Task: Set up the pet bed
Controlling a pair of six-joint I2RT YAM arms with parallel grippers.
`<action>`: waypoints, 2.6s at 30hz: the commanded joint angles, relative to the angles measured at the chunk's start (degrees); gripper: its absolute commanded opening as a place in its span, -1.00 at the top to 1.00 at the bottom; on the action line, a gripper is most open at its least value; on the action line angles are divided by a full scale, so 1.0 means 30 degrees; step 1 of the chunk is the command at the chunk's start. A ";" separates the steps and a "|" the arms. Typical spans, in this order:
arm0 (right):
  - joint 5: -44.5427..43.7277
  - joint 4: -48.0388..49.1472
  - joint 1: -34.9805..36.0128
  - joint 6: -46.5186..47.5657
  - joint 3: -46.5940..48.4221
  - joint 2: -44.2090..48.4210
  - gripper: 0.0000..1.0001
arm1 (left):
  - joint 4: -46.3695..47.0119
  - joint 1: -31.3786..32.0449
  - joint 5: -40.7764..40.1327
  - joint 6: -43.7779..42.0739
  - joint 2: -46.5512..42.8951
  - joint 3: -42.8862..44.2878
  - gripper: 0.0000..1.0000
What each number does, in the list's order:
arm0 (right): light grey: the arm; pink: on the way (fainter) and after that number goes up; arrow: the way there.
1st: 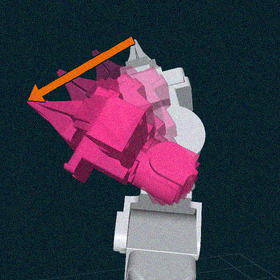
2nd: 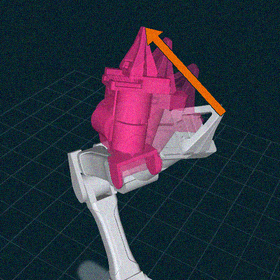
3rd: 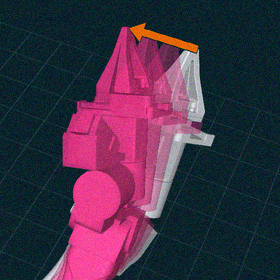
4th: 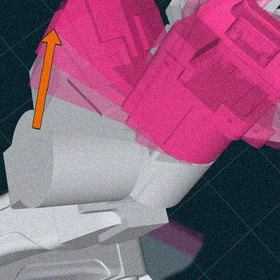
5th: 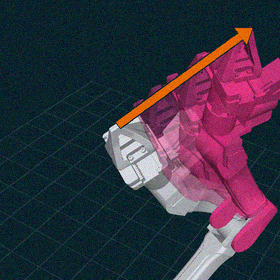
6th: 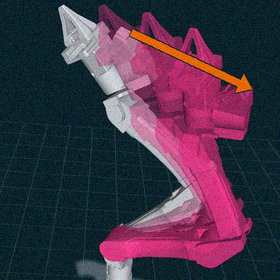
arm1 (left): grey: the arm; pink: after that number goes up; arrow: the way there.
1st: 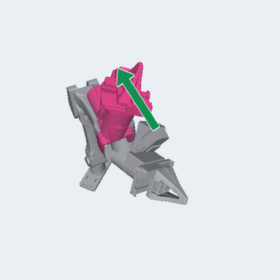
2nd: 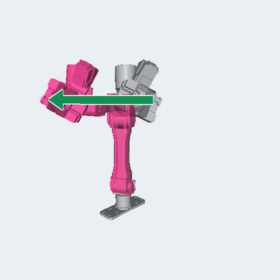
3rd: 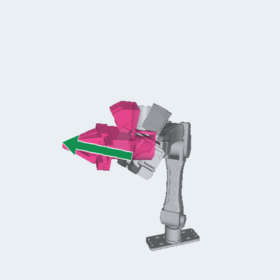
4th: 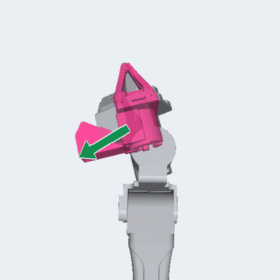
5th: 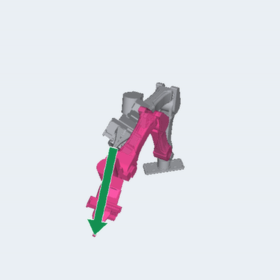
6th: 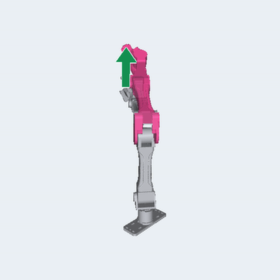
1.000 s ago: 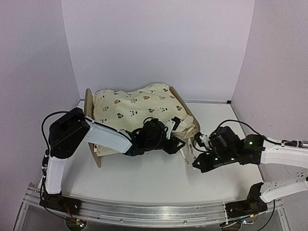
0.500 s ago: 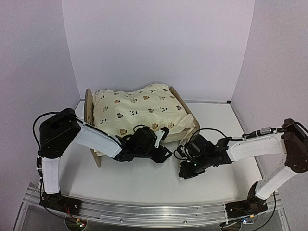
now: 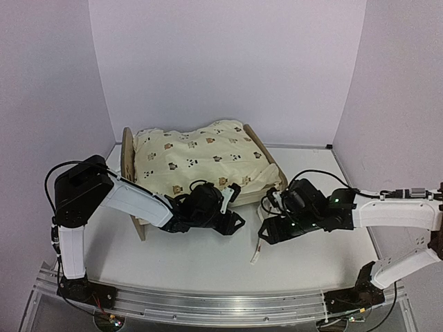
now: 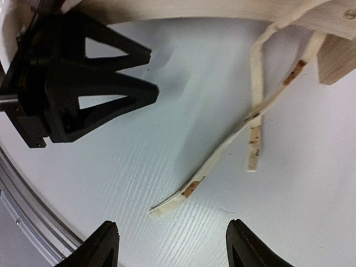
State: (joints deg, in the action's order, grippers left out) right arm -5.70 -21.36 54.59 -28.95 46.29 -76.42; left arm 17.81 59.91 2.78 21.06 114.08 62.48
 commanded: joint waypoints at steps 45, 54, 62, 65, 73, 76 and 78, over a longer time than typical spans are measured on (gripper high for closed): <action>-0.3279 0.4213 -0.1437 0.0846 -0.1411 -0.5902 1.00 | 0.0078 0.1063 -0.0599 0.0010 -0.1582 -0.0077 0.04; -0.3865 0.1159 -0.1456 -0.0355 -0.1750 -0.1844 1.00 | -0.0134 0.1541 -0.0435 -0.0471 -0.1339 0.0601 0.04; -0.4246 -0.1237 -0.1452 -0.0896 -0.1275 0.0415 1.00 | -0.0071 0.1564 -0.0225 -0.0530 -0.0501 0.1752 0.04; -0.4432 -0.1899 -0.1436 -0.1052 -0.1093 0.0675 1.00 | 0.0002 0.1638 -0.0083 -0.0673 -0.0368 0.2159 0.04; -0.5025 -0.4126 -0.1442 -0.1054 -0.0070 0.2346 1.00 | 0.0084 0.1718 -0.0154 -0.0941 0.0432 0.2928 0.03; -0.6220 -0.5009 -0.1434 -0.1059 0.0193 0.2981 1.00 | 0.0518 0.1705 -0.0625 -0.1173 0.0820 0.3371 0.04; -0.7016 -0.5113 -0.1452 -0.1061 0.0241 0.3018 1.00 | 0.0697 0.1706 -0.1512 -0.1319 0.1111 0.3803 0.09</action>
State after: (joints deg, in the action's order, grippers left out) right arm -20.76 -32.70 50.39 -31.55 44.57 -69.05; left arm 16.86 64.84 1.64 18.96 115.60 69.75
